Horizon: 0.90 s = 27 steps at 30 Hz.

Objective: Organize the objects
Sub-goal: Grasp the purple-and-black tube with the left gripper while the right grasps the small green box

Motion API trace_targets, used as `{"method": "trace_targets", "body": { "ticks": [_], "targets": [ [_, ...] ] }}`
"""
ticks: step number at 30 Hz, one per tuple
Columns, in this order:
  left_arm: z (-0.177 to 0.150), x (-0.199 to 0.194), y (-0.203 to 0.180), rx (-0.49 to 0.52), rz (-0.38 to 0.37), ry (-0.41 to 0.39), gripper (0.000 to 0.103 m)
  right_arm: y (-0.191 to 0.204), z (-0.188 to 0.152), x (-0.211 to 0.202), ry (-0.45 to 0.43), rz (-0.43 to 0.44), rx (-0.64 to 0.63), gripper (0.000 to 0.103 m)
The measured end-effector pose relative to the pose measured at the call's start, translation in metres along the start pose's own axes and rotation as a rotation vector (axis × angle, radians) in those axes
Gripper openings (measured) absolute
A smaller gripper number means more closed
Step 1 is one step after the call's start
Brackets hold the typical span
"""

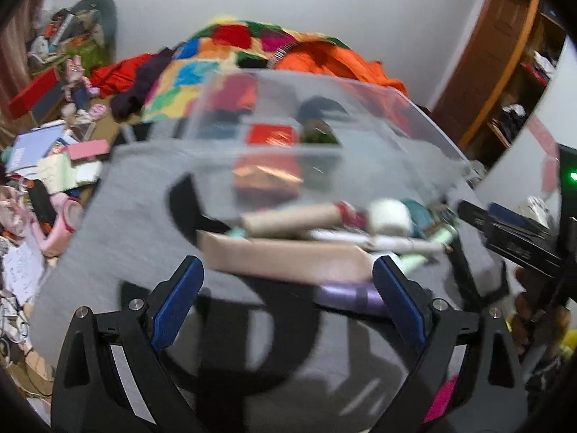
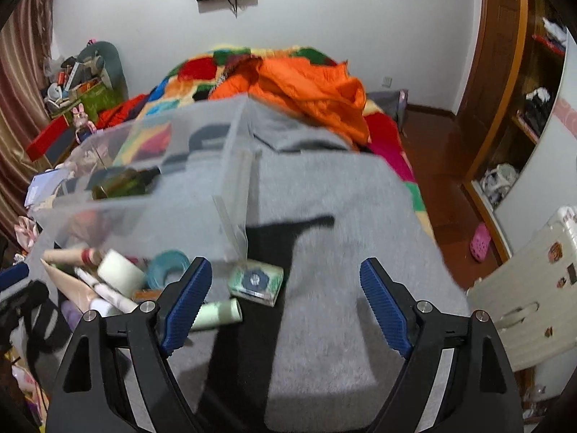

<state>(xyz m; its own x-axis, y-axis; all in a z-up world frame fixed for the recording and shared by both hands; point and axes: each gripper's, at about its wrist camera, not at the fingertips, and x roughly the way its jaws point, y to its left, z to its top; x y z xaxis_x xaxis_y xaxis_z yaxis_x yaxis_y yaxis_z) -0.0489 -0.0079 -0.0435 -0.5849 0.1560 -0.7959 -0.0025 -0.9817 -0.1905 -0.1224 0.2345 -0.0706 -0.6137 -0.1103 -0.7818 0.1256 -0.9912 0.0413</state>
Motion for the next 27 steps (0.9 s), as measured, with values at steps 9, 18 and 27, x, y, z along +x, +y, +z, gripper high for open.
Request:
{"method": "trace_targets", "body": {
  "ticks": [9, 18, 27],
  "targets": [
    [-0.020, 0.011, -0.043, 0.103, -0.058, 0.052, 0.096, -0.005, -0.006, 0.020, 0.060, 0.061, 0.027, 0.081],
    [-0.025, 0.024, -0.060, 0.152, -0.075, 0.089, 0.096, -0.003, -0.007, 0.028, 0.071, 0.062, 0.024, 0.045],
    [-0.027, 0.024, -0.062, 0.158, -0.060, 0.043, 0.091, -0.017, -0.014, 0.013, 0.039, 0.061, 0.061, 0.032]
  ]
}}
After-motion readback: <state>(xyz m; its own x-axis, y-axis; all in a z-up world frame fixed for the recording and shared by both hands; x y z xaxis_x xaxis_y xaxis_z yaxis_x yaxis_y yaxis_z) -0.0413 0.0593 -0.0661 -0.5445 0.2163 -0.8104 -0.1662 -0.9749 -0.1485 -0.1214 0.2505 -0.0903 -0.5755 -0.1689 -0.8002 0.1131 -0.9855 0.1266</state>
